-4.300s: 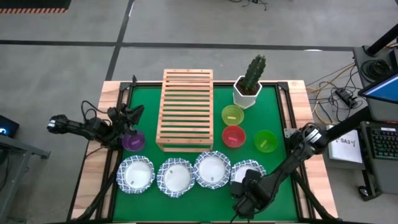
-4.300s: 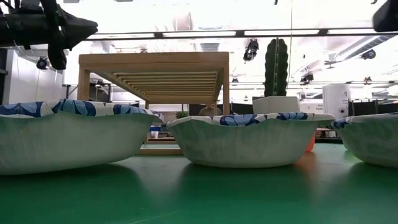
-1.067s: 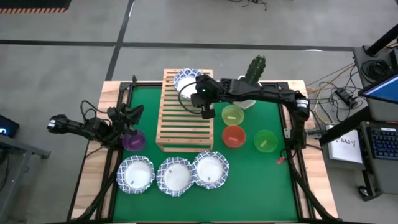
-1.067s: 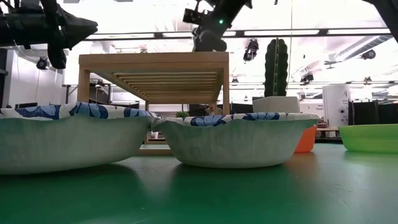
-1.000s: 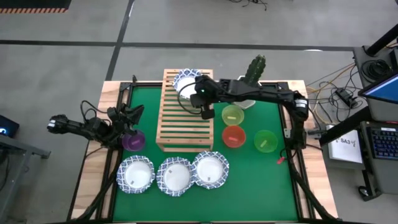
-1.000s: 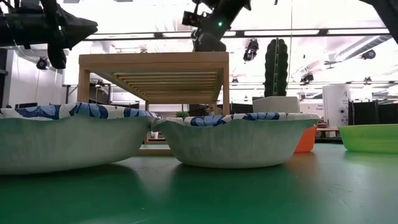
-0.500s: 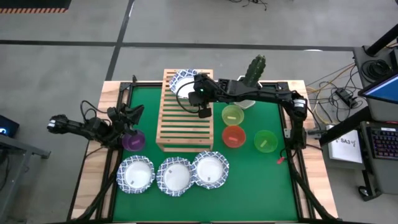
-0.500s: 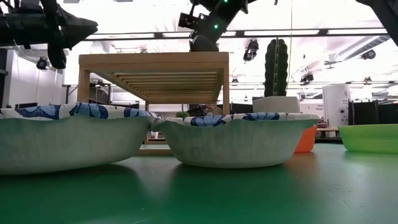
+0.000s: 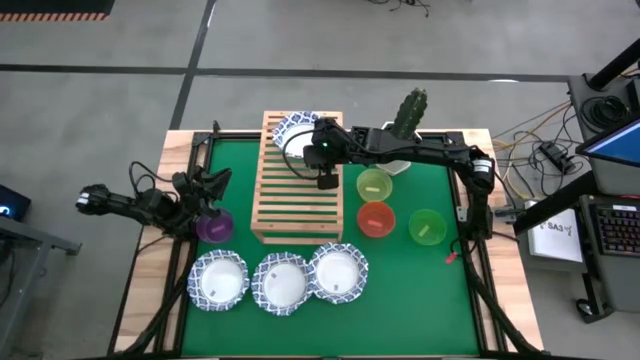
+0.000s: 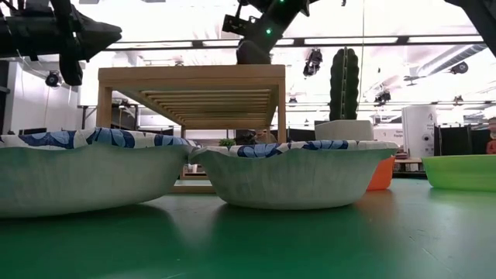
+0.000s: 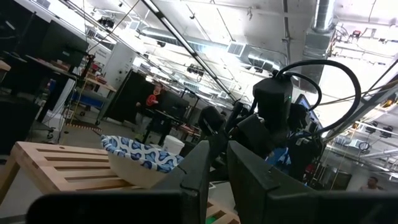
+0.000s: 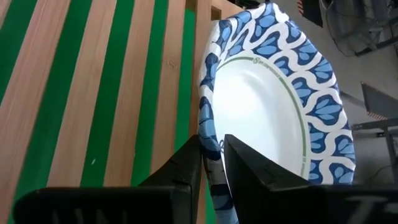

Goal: Place and stack bowls onto a shelf
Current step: Put the white and blue bowl on the shelf

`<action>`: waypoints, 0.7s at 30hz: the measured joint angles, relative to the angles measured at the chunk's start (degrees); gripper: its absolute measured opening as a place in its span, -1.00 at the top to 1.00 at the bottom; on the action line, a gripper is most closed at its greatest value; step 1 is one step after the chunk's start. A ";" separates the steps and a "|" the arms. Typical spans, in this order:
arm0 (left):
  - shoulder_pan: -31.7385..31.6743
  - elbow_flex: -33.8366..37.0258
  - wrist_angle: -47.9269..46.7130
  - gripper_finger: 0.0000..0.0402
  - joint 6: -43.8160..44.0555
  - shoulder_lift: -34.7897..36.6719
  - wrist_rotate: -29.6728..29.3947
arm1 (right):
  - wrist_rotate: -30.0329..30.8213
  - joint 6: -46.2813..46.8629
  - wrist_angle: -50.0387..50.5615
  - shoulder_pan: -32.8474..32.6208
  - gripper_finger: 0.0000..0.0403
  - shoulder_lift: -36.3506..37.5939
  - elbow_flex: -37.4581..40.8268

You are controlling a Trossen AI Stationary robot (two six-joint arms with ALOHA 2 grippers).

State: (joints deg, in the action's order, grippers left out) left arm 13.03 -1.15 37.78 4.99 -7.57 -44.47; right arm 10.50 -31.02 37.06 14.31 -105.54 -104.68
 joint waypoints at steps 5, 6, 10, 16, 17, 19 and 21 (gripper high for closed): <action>-0.01 0.00 0.20 0.80 0.00 0.00 -0.02 | -0.44 -0.20 0.32 0.00 0.79 0.00 0.00; -0.01 0.00 0.24 0.80 -0.02 0.00 0.00 | -0.24 0.04 -0.09 0.00 0.80 0.00 0.00; -0.01 0.00 0.28 0.80 0.00 0.00 0.00 | 0.00 0.39 -0.09 0.00 0.75 0.02 0.00; 0.01 0.00 0.35 0.80 0.00 0.00 0.00 | 0.00 1.16 -0.09 -0.01 0.44 0.02 0.00; 0.00 0.00 0.35 0.80 -0.01 0.00 0.00 | 0.00 1.16 -0.09 -0.02 0.38 0.02 0.00; 0.00 0.00 0.35 0.80 -0.01 0.00 0.00 | 0.00 1.16 -0.26 -0.08 0.27 0.03 0.00; 0.00 0.00 0.36 0.80 -0.02 0.00 0.00 | -0.04 1.34 -0.46 -0.15 0.17 0.48 0.00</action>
State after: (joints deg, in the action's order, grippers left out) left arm 13.03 -1.15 38.14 4.97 -7.57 -44.47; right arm 10.46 -29.68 36.60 14.15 -105.05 -104.68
